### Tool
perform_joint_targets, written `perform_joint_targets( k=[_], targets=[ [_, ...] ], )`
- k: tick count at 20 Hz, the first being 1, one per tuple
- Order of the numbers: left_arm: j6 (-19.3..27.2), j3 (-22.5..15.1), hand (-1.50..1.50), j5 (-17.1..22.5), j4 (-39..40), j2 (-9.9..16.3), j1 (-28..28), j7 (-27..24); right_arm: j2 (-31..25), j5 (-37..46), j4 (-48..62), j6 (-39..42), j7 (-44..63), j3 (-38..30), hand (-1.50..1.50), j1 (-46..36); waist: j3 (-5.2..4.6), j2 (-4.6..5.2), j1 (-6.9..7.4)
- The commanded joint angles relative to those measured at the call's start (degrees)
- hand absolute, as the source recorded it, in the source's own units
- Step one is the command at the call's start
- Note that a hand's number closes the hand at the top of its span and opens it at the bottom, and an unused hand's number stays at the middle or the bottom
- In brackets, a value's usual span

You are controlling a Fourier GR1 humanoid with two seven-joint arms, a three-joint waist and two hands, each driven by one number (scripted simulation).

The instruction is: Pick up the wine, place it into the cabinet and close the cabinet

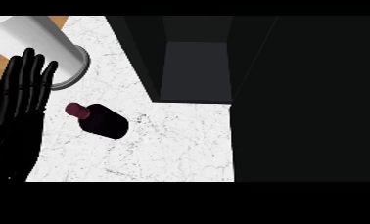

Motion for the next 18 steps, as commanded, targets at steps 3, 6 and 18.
perform_joint_targets(
  k=[3, 6, 18],
  targets=[
    [0.98, -4.3, -1.5, -3.46, -5.91, -2.8, 4.52, -0.38, -2.06, -5.4, -8.33, 5.22, 1.56, -1.31, -1.5, 7.49, -0.17, 1.14, -1.73],
    [0.78, -9.72, -1.5, -6.61, -5.34, -5.43, 12.23, -7.88, -0.74, -5.4, -7.49, 7.41, -2.22, 0.72, -1.5, 14.89, -0.18, 1.12, -1.69],
    [11.83, -22.77, -1.5, 2.63, -11.94, -6.94, 10.32, 7.32, -5.12, -15.33, -20.53, 9.03, 20.82, 3.5, -1.5, 10.34, -0.19, 1.18, -1.52]
  ],
)
